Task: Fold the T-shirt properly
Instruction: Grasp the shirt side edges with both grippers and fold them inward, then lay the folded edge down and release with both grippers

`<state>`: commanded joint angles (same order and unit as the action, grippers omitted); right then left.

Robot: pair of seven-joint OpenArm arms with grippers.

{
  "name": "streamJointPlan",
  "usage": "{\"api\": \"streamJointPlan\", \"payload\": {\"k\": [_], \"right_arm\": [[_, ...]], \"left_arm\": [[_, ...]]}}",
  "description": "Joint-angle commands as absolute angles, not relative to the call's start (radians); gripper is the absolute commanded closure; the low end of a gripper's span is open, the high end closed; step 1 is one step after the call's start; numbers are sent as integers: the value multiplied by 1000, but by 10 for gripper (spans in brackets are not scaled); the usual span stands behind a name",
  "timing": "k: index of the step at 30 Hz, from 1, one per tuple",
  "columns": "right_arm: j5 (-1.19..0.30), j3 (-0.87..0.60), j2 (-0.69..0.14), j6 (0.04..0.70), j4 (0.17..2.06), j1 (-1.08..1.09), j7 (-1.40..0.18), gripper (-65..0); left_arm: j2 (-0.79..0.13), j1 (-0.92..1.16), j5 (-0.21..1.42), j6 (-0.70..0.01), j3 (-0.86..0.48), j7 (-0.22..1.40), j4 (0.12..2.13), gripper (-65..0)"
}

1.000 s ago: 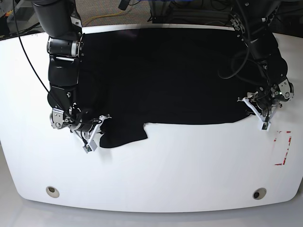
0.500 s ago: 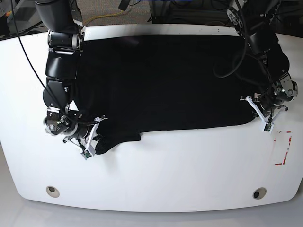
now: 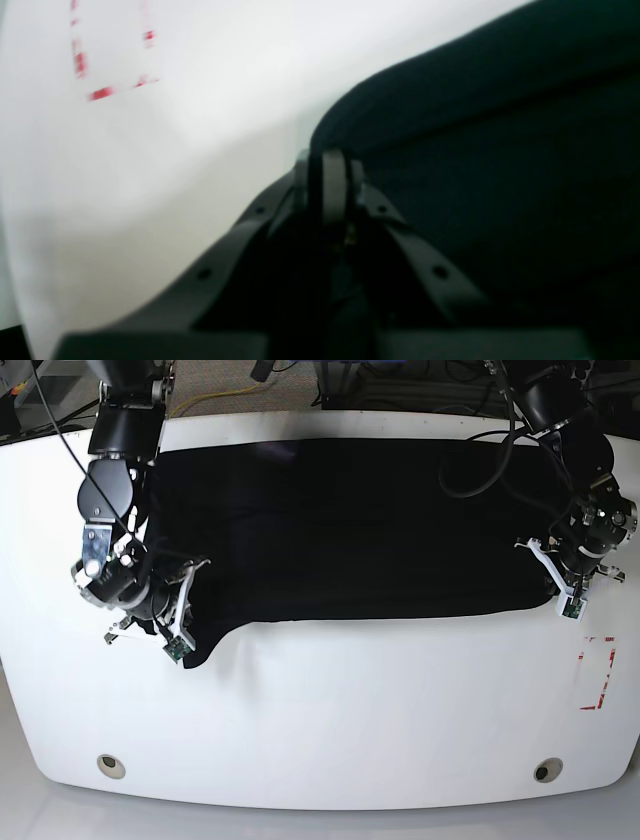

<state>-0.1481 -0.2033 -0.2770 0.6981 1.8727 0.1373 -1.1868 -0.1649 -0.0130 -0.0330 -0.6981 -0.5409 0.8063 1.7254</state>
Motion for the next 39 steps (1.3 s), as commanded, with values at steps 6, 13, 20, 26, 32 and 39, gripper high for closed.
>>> {"api": "streamJointPlan", "payload": {"k": [6, 13, 20, 26, 32, 39], "right_arm": [[-150, -249, -274, 698, 1974, 12, -1237, 0], [-148, -326, -236, 698, 1977, -91, -1245, 0], [-148, -329, -232, 698, 1975, -166, -1239, -173], [-182, -366, -232, 698, 1992, -202, -1239, -411], [-481, -527, -243, 698, 1998, -206, -1245, -415], [-601, -470, -248, 698, 1995, -174, -1288, -415]], "left_arm": [[-176, 61, -35, -698, -541, 806, 1781, 0], [-251, 186, -30, -698, -453, 808, 1817, -31], [-257, 277, -31, -698, -437, 808, 1845, -406], [-321, 335, -1, -698, -395, 808, 1850, -449], [-404, 387, 211, -698, -390, 826, 1966, -440], [-417, 329, 417, -698, -404, 905, 1985, -439]]}}
